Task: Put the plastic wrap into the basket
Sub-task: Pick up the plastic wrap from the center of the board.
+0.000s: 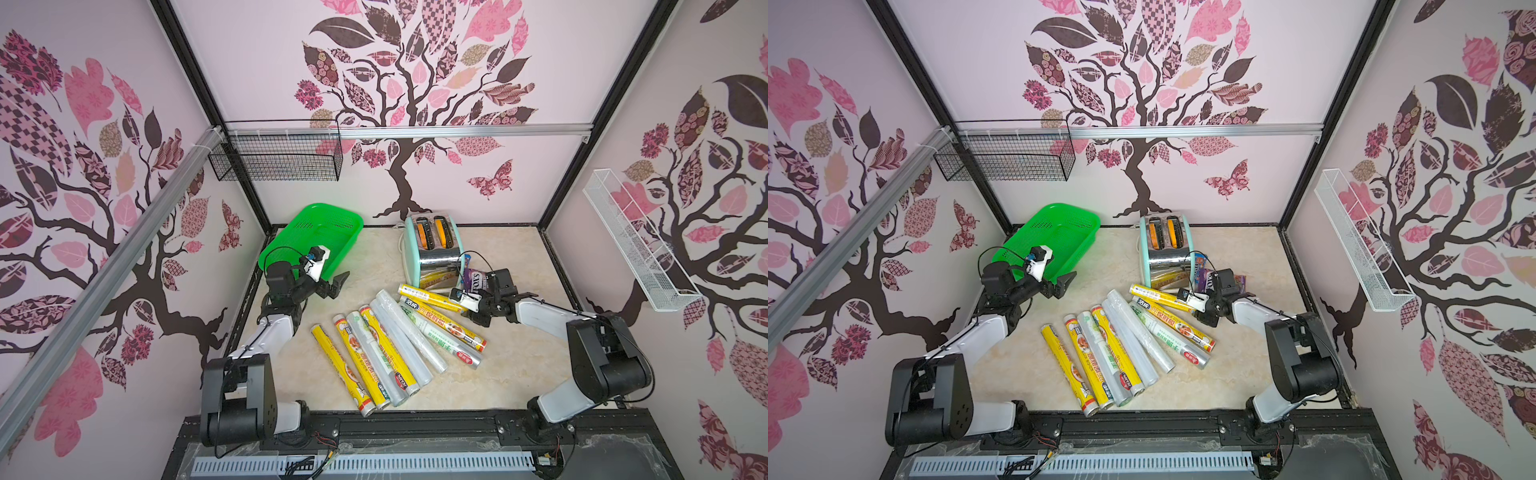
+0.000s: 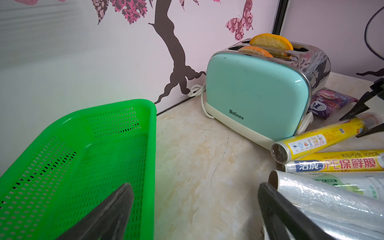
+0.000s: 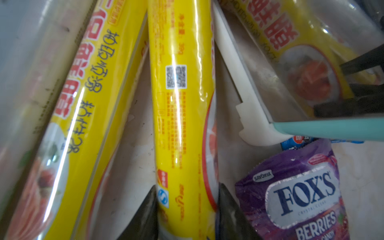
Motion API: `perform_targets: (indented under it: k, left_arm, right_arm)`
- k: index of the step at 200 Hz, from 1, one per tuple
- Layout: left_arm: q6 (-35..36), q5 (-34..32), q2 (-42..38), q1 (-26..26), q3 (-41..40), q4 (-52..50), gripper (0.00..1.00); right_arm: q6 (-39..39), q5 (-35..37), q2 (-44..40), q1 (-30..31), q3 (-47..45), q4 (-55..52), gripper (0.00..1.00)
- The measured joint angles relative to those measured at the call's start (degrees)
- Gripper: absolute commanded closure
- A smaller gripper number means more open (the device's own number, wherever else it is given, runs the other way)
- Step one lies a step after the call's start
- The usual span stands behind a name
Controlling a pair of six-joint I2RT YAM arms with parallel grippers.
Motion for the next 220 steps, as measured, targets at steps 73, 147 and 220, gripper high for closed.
perform_targets:
  k: [73,147,220]
  left_arm:
    - [-1.2,1.7,0.0,0.0,0.0,-0.3,0.02]
    - [-1.4,1.8,0.0,0.0,0.0,-2.0,0.02]
    - [-2.1,1.8,-0.2,0.0,0.0,-3.9,0.02]
  right_arm:
    - [1.0,-0.2,2.1,0.3,0.7,1.2,0.53]
    - [3.0,0.3,7.6,0.7,3.8,1.2,0.29]
    - [4.3,2.6,9.1,2.3,3.6,7.7,0.5]
